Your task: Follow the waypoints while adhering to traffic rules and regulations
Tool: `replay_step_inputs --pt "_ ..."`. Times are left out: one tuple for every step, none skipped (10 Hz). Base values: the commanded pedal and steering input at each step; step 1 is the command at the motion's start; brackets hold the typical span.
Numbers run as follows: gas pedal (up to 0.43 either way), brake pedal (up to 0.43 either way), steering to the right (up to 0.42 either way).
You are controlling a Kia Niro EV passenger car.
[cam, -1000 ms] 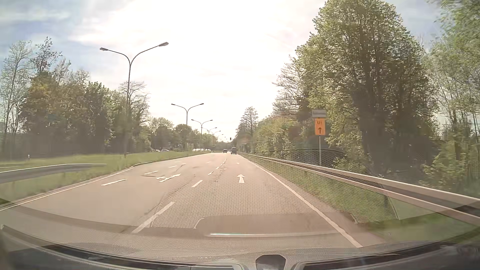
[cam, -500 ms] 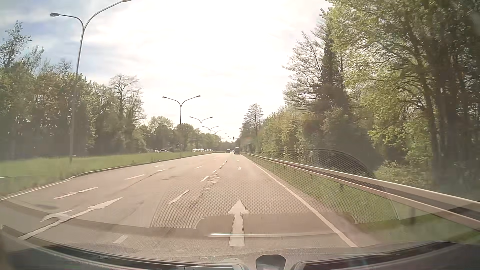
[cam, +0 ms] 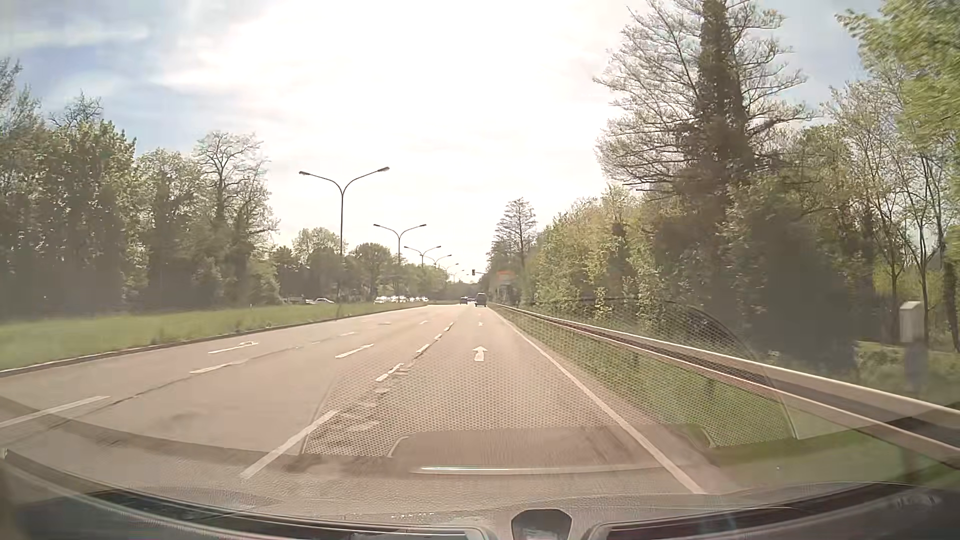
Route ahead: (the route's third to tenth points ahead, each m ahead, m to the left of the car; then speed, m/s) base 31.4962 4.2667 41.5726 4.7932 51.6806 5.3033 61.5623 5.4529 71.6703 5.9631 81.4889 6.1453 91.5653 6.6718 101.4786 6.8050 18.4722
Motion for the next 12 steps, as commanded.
replay_step_inputs --pt "0.087 0.0 -0.008" --pt "0.087 0.0 -0.008" --pt "0.087 0.0 -0.008" --pt "0.087 0.0 -0.008" --pt "0.087 0.0 -0.008" --pt "0.087 0.0 -0.008" --pt "0.087 0.0 -0.008" --pt "0.079 0.0 -0.008" --pt "0.079 0.0 -0.008" --pt "0.079 0.0 -0.008" --pt "0.079 0.0 -0.008" --pt "0.079 0.0 -0.007"
